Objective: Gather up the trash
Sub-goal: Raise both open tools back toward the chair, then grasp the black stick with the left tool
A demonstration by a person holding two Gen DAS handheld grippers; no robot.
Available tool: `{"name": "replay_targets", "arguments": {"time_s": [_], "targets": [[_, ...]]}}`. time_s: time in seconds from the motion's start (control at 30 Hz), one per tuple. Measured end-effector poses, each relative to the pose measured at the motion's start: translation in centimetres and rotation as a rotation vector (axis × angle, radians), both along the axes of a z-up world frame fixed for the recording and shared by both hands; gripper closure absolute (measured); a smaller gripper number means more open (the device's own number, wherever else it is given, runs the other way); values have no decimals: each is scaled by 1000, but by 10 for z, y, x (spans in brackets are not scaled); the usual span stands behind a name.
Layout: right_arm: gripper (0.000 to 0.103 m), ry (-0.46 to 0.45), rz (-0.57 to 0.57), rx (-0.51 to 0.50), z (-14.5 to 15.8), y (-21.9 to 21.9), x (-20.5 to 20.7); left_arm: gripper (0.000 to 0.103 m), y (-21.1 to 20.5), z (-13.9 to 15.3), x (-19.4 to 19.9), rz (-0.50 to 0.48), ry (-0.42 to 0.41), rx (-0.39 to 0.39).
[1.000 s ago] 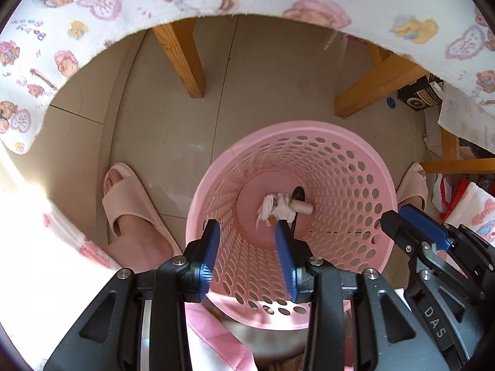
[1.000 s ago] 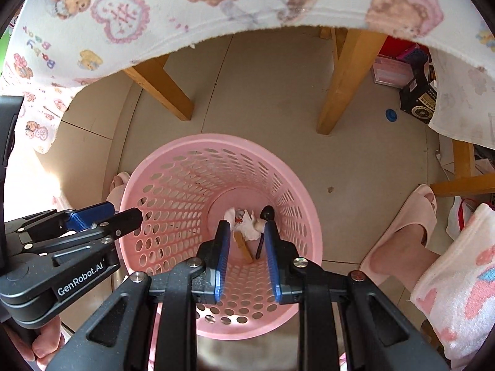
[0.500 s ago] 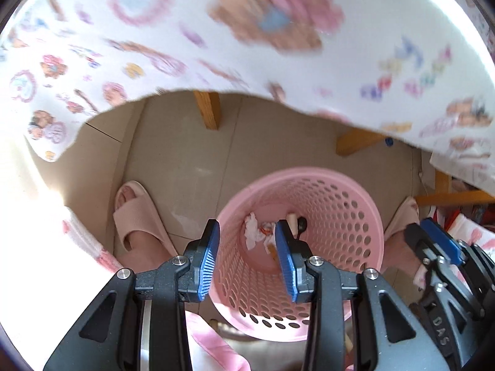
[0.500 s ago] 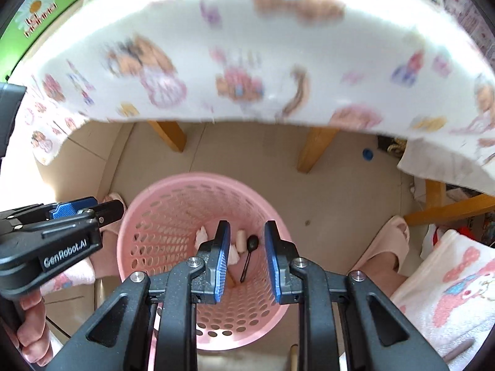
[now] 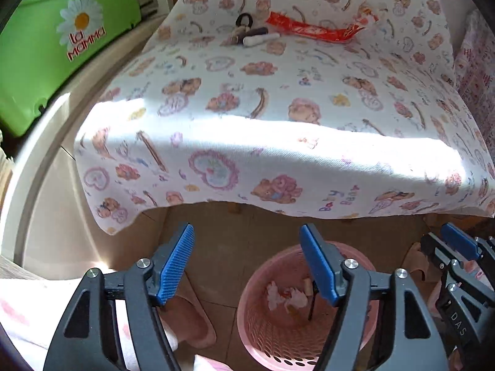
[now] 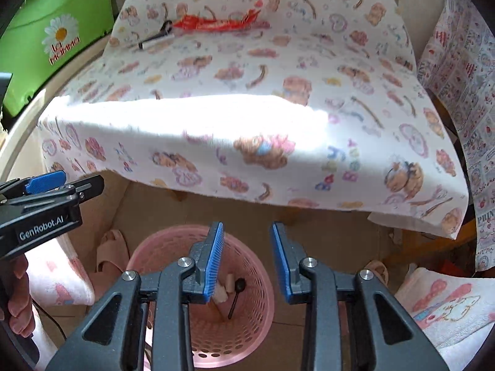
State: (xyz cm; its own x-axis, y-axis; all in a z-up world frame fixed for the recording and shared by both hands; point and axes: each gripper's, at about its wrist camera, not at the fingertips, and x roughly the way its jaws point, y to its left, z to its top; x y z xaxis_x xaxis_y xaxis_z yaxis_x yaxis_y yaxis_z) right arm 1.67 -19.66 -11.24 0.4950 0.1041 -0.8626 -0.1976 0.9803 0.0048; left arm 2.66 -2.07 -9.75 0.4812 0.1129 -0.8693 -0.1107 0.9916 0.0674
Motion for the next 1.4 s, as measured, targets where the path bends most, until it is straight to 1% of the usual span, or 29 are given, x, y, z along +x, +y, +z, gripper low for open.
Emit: {"name": "replay_targets", "arguments": {"time_s": [0.1, 0.17, 0.27, 0.37, 0.4, 0.5, 0.53, 0.57, 0.6, 0.63, 0.7, 0.73, 0.77, 0.8, 0.93, 1.0, 1.07, 1.13, 1.2, 1.3, 1.33, 1.37, 1.4], "targets": [[67, -59, -27, -2, 13, -5, -2, 33, -6, 8, -2, -40, -11, 4], [66, -92, -33, 2, 22, -8, -3, 33, -5, 15, -5, -30, -46, 23], [65, -132, -29, 5, 33, -7, -5, 33, -7, 31, -10, -36, -99, 26], [59, -178, -20, 8, 45, -7, -12, 33, -6, 48, -15, -32, -164, 30], [59, -191, -19, 9, 48, -6, -15, 33, -4, 53, -17, -30, -188, 33], [59, -245, -13, 7, 60, -4, -21, 29, -4, 69, -22, -39, -268, 68], [57, -266, -14, 8, 67, -5, -22, 29, -3, 73, -23, -46, -288, 80], [53, -280, -15, 15, 73, -6, -23, 26, -2, 79, -24, -57, -302, 85], [51, -296, -12, 19, 80, -6, -22, 21, -1, 84, -24, -66, -313, 83], [49, -314, -13, 14, 87, -7, -21, 19, 0, 90, -23, -74, -326, 81], [48, -351, -11, 1, 103, -9, -16, 13, 1, 105, -21, -79, -361, 91], [46, -359, -3, 7, 111, -11, -11, 10, 2, 112, -18, -81, -376, 99], [42, -367, 4, 19, 119, -14, -5, 2, 3, 119, -17, -87, -389, 104], [40, -377, 3, 27, 127, -16, 0, 1, 3, 125, -13, -92, -401, 111], [35, -426, 8, 28, 155, -23, 26, 1, 1, 143, 6, -128, -432, 171], [32, -448, 6, 29, 165, -27, 41, 1, 1, 149, 20, -160, -439, 182], [23, -479, -11, 12, 175, -30, 54, 1, 3, 152, 36, -174, -443, 181], [17, -522, -27, -16, 184, -34, 67, 1, 9, 154, 59, -179, -430, 158], [16, -560, -33, -44, 194, -39, 79, 1, 19, 154, 84, -164, -397, 117], [14, -592, -27, -65, 201, -43, 97, 1, 41, 148, 119, -144, -327, 10], [13, -596, -27, -68, 201, -45, 105, 1, 47, 143, 129, -153, -289, -37], [13, -594, -30, -69, 198, -46, 111, 4, 54, 136, 141, -165, -231, -102], [13, -584, -34, -67, 194, -48, 116, 15, 60, 129, 149, -158, -188, -159]]}}
